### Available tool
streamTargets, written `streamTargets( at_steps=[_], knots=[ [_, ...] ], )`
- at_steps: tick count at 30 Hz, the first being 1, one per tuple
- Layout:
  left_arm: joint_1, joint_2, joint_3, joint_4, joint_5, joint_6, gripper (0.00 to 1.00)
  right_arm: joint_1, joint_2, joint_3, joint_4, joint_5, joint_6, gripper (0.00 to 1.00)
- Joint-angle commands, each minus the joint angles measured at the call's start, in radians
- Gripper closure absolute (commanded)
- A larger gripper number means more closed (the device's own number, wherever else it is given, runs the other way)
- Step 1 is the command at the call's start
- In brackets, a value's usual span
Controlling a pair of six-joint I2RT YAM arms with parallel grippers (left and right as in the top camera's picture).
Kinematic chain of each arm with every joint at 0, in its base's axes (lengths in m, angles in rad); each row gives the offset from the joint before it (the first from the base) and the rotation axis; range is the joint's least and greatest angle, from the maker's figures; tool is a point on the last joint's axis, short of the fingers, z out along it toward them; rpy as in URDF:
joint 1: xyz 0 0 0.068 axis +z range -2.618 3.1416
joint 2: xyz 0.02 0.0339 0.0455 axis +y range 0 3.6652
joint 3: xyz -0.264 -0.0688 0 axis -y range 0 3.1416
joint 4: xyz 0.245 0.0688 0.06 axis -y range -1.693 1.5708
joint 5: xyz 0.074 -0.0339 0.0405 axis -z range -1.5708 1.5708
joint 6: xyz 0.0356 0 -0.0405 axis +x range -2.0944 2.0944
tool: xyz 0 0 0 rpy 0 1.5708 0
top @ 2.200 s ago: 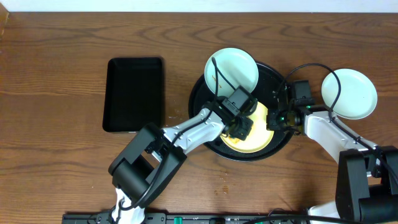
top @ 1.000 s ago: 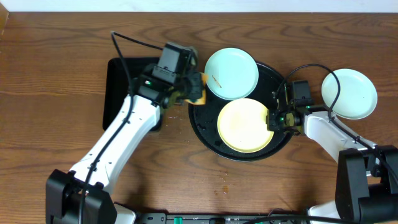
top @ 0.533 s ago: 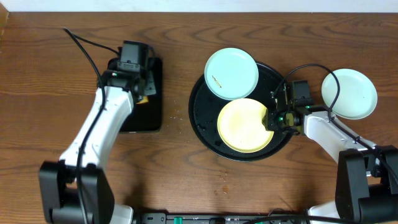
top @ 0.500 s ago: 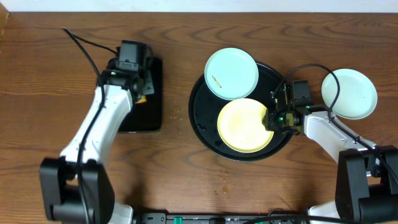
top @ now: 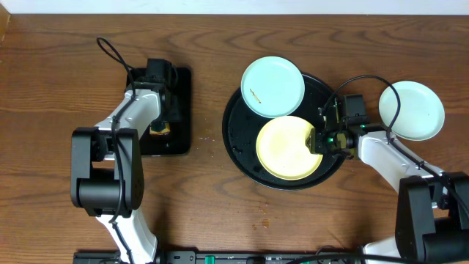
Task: Clean dirty plates on tray and stack at the side
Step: 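Return the sponge to the black tray with the left gripper, then lift the yellow plate off the round tray with the right gripper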
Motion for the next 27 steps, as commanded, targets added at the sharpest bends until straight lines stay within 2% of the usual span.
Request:
streamTargets(
  at_steps=[1,4,6,8,10,14,18,22,27],
  knots=[
    [0.002,0.003,-0.002,0.001,0.010,0.023,0.19,0.002,0.027,-0.026,-0.014,0.095,0.004,0.57],
    [0.002,0.003,-0.002,0.001,0.010,0.023,0.18,0.002,0.027,-0.026,-0.015,0.095,0.004,0.62],
    [0.002,0.003,-0.002,0.001,0.009,0.023,0.17,0.002,0.027,-0.026,-0.016,0.095,0.003,0.69],
    [0.002,0.003,-0.002,0.001,0.009,0.023,0.17,0.002,0.027,-0.026,-0.018,0.095,-0.002,0.80],
    [0.002,0.003,-0.002,0.001,0.009,0.023,0.16,0.001,0.027,-0.026,-0.018,0.095,-0.008,0.99],
    [0.002,0.003,-0.002,0.001,0.009,0.023,0.16,0.000,0.021,-0.014,-0.021,0.095,-0.039,0.99],
    [0.002,0.003,-0.002,0.001,0.010,0.023,0.16,0.000,-0.035,0.051,-0.103,0.103,-0.055,0.99],
    [0.002,0.003,-0.002,0.001,0.009,0.023,0.15,0.002,-0.148,0.137,-0.200,0.170,-0.069,0.99],
    [0.002,0.003,-0.002,0.001,0.009,0.023,0.15,0.030,-0.314,0.197,-0.219,0.240,-0.159,0.99]
  ],
)
